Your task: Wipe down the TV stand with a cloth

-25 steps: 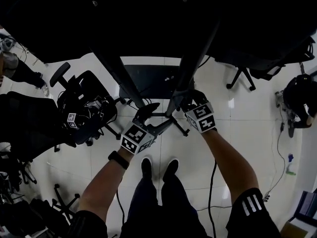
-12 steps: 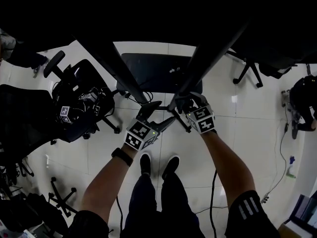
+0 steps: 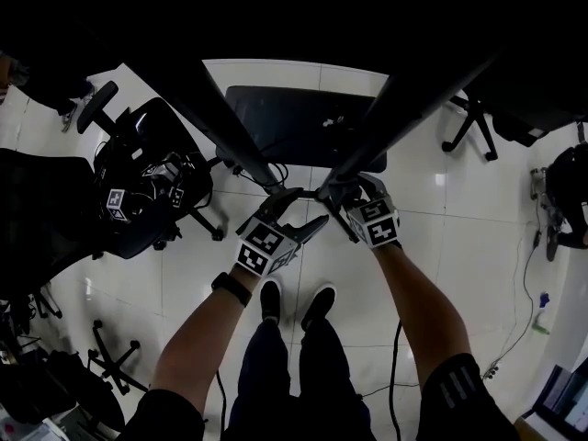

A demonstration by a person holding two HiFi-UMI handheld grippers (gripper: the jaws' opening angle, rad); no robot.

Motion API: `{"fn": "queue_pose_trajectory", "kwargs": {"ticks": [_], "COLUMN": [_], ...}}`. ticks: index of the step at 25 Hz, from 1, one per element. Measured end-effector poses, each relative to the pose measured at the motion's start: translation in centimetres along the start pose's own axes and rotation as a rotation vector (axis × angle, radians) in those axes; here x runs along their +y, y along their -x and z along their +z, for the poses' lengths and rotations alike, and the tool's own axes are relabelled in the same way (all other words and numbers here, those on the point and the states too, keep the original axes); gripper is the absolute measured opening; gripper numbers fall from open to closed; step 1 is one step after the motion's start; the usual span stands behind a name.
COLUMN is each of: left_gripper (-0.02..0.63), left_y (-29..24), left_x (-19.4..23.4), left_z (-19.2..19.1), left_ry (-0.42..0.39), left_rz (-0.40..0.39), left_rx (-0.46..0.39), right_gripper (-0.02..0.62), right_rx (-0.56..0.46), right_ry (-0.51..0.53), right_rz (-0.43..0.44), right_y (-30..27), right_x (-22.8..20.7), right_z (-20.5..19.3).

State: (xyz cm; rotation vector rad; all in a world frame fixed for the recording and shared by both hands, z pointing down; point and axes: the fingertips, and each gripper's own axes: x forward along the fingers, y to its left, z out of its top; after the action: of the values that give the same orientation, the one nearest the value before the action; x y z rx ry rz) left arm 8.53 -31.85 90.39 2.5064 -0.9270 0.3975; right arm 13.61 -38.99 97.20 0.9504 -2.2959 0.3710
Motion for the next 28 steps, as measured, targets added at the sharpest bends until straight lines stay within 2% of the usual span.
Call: {"fn": "queue_pose_trajectory", "kwargs": {"ticks": [2, 5, 11, 19, 23, 28], "left_gripper": [0.350, 0.350, 0.350, 0.350, 0.350, 0.350], "left_y": [0.0, 0.2, 2.0, 7.5, 12.5, 19.5], "left_x": [-0.1, -0.9, -3.1, -8.1, -12.5, -16.9], "left_z": [0.0, 0.6, 3.3, 9.1, 12.1, 16.6], "left_ry": [0.001, -0.001, -0.014, -0.116, -0.159, -0.202], "left_rz": [-0.001, -0.013, -0.031, -0.087, -0.122, -0.153], "left_rx": [-0.001, -0.005, -0.047, -0.087, -0.139, -0.229], "right_gripper": [0.189, 0.123, 0.074, 0.050, 0.048, 0.046], "right_rx": [0.006, 0.004, -0.077, -0.204, -0.279, -0.429], "right_ry": [0.000, -0.012, -0.019, -0.041, -0.041, -0.102], "right_rz": [-0.013, -0.030, -0.032, -0.010, 0.022, 0.024], "right_y": [0.2, 1.5, 5.9, 15.5, 21.8, 29.9], "right_x": [0.0, 0.3, 1.5, 5.3, 8.9, 12.0], "right_z": [-0.3, -0.6, 1.8, 8.0, 12.0, 18.6]}}
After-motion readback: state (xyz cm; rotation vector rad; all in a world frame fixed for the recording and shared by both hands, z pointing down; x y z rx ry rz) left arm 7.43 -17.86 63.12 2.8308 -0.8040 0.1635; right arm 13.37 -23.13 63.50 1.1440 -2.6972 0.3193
